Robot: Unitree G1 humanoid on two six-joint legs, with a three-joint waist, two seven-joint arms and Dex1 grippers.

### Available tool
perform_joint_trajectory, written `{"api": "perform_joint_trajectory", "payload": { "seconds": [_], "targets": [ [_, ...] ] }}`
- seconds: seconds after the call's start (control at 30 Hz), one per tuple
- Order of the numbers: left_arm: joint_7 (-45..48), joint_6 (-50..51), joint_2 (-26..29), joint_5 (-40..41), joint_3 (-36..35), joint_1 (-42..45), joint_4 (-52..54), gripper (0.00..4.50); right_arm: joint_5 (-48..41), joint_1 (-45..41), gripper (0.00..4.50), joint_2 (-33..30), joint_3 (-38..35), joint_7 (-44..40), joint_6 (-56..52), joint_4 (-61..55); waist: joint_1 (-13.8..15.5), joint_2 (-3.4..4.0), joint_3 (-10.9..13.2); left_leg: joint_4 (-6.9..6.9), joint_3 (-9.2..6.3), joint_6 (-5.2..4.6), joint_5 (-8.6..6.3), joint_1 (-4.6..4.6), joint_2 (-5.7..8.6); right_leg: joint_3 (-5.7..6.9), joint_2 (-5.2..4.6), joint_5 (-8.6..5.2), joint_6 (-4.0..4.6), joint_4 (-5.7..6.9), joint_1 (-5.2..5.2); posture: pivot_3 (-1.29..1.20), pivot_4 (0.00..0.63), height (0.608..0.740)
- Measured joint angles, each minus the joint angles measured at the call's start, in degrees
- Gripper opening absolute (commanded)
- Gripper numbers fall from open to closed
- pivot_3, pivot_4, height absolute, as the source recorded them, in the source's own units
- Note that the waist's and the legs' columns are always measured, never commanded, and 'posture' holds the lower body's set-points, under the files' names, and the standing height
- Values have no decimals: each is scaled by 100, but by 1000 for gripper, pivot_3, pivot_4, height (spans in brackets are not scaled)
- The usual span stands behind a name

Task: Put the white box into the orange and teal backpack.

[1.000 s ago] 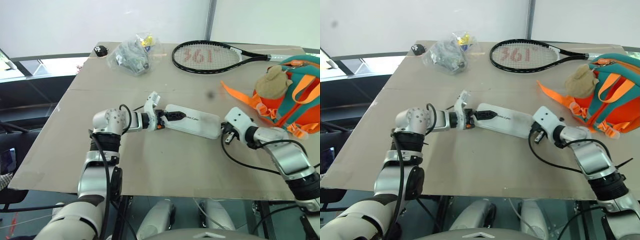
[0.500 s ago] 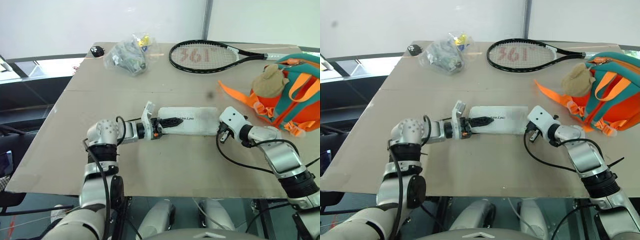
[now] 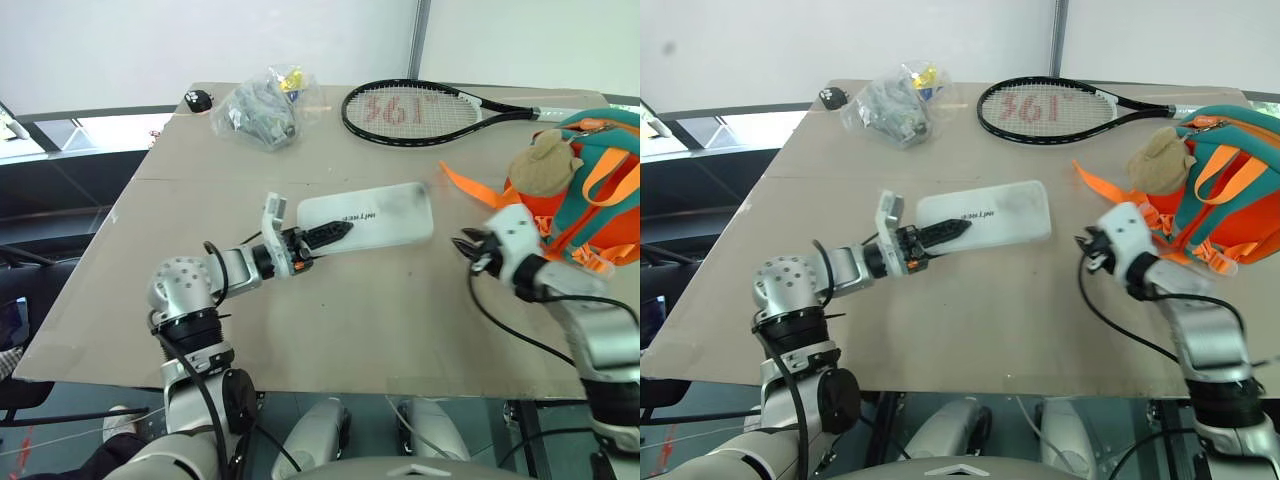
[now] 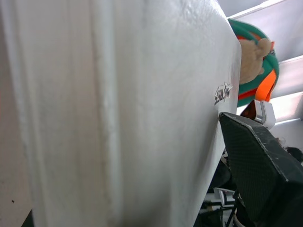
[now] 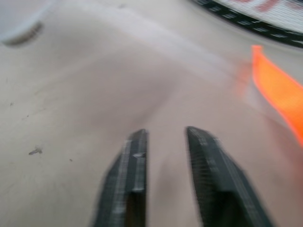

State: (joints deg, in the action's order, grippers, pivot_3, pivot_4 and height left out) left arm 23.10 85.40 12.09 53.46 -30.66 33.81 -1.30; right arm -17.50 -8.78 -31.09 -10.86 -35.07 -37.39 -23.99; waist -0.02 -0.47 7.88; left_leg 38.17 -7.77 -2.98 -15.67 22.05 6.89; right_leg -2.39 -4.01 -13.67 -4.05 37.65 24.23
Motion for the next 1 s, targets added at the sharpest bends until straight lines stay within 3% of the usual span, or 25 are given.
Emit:
{"api": "perform_joint_trajectory", "payload": {
  "seconds": [0.03, 0.07, 0.13, 0.3, 0.47, 0.63, 0.93, 1.0],
  "targets": [
    [-45, -53, -18, 54, 6, -2, 173, 2953, -469, 322, 3287, -33, -408, -133, -215, -428, 17, 0, 0, -2, -4, 1, 0, 1, -2, -2, 0, 0, 0, 0, 0, 0, 150, 739],
    [-55, -78, -1, 73, -26, -6, 243, 2953, -628, 439, 3471, -63, -529, -198, -286, -574, 29, -1, 0, -2, -5, 3, -2, 0, -5, -4, 3, 0, 0, -1, -2, 0, 150, 739],
    [-97, -180, 20, 81, -25, 12, 350, 2953, -1023, 651, 4299, -96, -843, -252, -473, -859, 26, -1, 0, -1, 2, 3, -2, -7, -4, -3, 4, 0, 0, 2, -7, 0, 150, 739],
    [-62, -899, 192, -63, 394, 31, 537, 2953, -1466, 1023, 4323, -76, -1683, 133, -651, -1006, 81, -2, 1, 1, 4, 4, -3, -16, -4, -6, 2, 0, 0, 1, -17, 0, 150, 739],
    [-23, -1506, 268, -256, 834, 44, 574, 2953, -1546, 1293, 4323, -134, -1648, 263, -721, -1155, 82, -2, 1, -1, 6, 3, -3, -14, -4, -10, 1, 0, 0, -1, -16, 0, 150, 739],
    [-515, -1052, 165, -206, 825, 40, 259, 2953, -1142, 1476, 4323, -365, -949, 286, -496, -1118, 68, -2, 1, -1, 6, 3, -2, -17, -4, -7, 4, 0, -1, 2, -15, 0, 150, 739],
    [-957, -9, 30, 7, 648, -512, 76, 2953, -161, 971, 4323, -578, 444, 435, -106, -819, 96, -7, 4, 2, 4, 4, -2, -12, -3, 0, 2, 0, -1, 0, -14, 0, 150, 739],
    [-976, 69, 6, 7, 658, -514, 76, 3971, -3, 802, 4323, -554, 771, 437, -41, -670, 87, -7, 3, 2, 5, 4, -2, -16, -3, -1, 2, 0, -1, 0, -17, 0, 150, 739]
  ]
}}
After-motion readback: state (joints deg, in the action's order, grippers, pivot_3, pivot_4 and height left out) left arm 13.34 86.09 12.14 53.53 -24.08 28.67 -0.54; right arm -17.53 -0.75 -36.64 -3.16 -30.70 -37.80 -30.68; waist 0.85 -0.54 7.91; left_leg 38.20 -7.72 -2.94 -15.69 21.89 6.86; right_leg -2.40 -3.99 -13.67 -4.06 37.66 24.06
